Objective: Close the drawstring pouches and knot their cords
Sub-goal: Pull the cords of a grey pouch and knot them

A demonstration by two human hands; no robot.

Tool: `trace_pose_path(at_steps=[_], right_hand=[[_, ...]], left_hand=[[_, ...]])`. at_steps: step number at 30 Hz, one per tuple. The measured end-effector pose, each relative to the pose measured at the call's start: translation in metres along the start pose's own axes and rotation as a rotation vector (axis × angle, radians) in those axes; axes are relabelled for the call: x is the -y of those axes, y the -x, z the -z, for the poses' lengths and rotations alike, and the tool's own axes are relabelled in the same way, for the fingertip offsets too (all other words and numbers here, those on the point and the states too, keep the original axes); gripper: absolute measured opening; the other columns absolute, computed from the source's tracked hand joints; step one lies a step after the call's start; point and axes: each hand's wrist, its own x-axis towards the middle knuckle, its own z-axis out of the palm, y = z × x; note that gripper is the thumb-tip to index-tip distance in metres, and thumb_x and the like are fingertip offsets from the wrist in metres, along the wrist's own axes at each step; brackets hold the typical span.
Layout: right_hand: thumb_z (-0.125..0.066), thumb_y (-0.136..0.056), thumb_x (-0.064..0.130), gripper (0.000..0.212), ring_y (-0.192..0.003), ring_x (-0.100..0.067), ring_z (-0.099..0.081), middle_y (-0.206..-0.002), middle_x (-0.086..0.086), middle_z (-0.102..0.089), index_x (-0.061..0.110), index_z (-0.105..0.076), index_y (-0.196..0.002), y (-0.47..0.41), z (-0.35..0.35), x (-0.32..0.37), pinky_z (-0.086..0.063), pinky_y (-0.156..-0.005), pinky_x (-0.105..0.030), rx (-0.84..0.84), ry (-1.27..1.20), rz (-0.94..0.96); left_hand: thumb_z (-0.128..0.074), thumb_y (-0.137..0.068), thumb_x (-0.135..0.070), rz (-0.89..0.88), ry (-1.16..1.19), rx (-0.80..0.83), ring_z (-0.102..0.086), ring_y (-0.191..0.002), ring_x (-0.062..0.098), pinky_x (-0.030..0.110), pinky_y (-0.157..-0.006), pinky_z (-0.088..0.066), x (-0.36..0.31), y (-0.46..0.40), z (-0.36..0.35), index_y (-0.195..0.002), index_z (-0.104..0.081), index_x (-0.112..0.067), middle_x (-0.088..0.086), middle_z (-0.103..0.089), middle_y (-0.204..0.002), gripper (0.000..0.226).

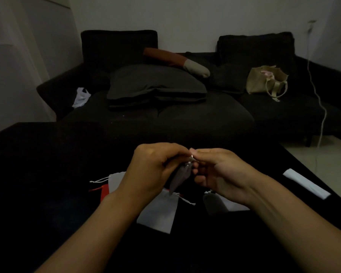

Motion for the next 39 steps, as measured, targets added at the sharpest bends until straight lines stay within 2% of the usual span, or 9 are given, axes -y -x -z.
trace_pose_path(at_steps=[7, 13, 16, 21, 27, 31, 35, 39], right_hand=[[-0.06, -0.093, 0.02, 0.016, -0.059, -0.008, -0.048, -0.068, -0.003, -0.052, 0.008, -0.064, -0.083, 0.0, -0.002, -0.001, -0.031, -0.057, -0.02, -0.041, 0.015, -0.017], [-0.056, -0.094, 0.015, 0.019, -0.058, -0.008, -0.049, -0.068, -0.005, -0.053, 0.007, -0.066, -0.081, 0.002, -0.005, -0.001, -0.035, -0.055, -0.018, -0.113, 0.072, -0.069], [-0.055, -0.094, 0.014, 0.018, -0.058, -0.008, -0.048, -0.067, -0.004, -0.053, 0.007, -0.066, -0.082, 0.003, -0.005, 0.0, -0.034, -0.054, -0.017, -0.117, 0.069, -0.099], [-0.058, -0.092, 0.015, 0.016, -0.059, -0.008, -0.05, -0.069, -0.004, -0.055, 0.009, -0.067, -0.079, 0.005, -0.005, 0.004, -0.036, -0.055, -0.016, -0.142, 0.066, -0.15], [-0.061, -0.091, 0.017, 0.012, -0.059, -0.007, -0.048, -0.072, -0.003, -0.055, 0.008, -0.067, -0.095, 0.006, -0.001, 0.005, -0.035, -0.054, -0.015, -0.14, 0.07, -0.205], [-0.06, -0.094, 0.018, 0.015, -0.057, -0.004, -0.047, -0.069, 0.0, -0.055, 0.011, -0.069, -0.085, 0.005, -0.001, 0.005, -0.035, -0.054, -0.015, -0.141, 0.15, -0.184], [-0.058, -0.096, 0.021, 0.015, -0.059, -0.005, -0.047, -0.072, 0.0, -0.054, 0.01, -0.068, -0.098, 0.005, -0.004, 0.006, -0.035, -0.057, -0.017, -0.133, 0.153, -0.156], [-0.055, -0.098, 0.022, 0.019, -0.061, -0.006, -0.049, -0.072, -0.002, -0.054, 0.011, -0.064, -0.085, 0.005, -0.006, 0.006, -0.039, -0.057, -0.017, -0.118, 0.14, -0.091]], left_hand=[[-0.073, -0.085, -0.009, 0.025, -0.018, 0.134, -0.065, -0.084, 0.0, 0.008, -0.076, -0.048, 0.005, -0.001, 0.001, -0.098, -0.074, -0.016, -0.005, -0.073, -0.091, 0.015], [-0.064, -0.09, -0.022, 0.058, -0.075, 0.304, -0.067, -0.087, 0.008, 0.035, -0.076, -0.058, 0.002, -0.005, 0.004, -0.101, -0.071, -0.022, -0.005, -0.071, -0.096, 0.013], [-0.056, -0.088, -0.028, 0.058, -0.089, 0.316, -0.068, -0.086, 0.011, 0.038, -0.074, -0.058, -0.003, -0.005, 0.004, -0.102, -0.071, -0.021, -0.004, -0.071, -0.096, 0.022], [-0.063, -0.09, -0.022, 0.07, -0.089, 0.32, -0.069, -0.085, 0.013, 0.04, -0.074, -0.058, -0.004, -0.004, 0.004, -0.102, -0.072, -0.02, -0.002, -0.072, -0.094, 0.015], [-0.06, -0.095, -0.022, 0.123, -0.089, 0.389, -0.062, -0.087, 0.008, 0.035, -0.078, -0.055, -0.008, -0.006, 0.004, -0.103, -0.067, -0.023, -0.008, -0.064, -0.098, 0.011], [-0.054, -0.097, -0.023, 0.178, -0.02, 0.442, -0.057, -0.086, 0.006, 0.032, -0.076, -0.052, -0.007, -0.004, -0.002, -0.098, -0.056, -0.029, -0.011, -0.056, -0.097, 0.006], [-0.05, -0.099, -0.025, 0.281, 0.062, 0.414, -0.055, -0.084, 0.002, 0.02, -0.07, -0.044, -0.002, 0.005, -0.01, -0.092, -0.046, -0.041, -0.014, -0.055, -0.093, 0.018], [-0.05, -0.099, -0.023, 0.32, 0.094, 0.354, -0.054, -0.078, 0.001, 0.014, -0.064, -0.037, 0.003, 0.007, -0.011, -0.09, -0.044, -0.041, -0.014, -0.055, -0.088, 0.021]])
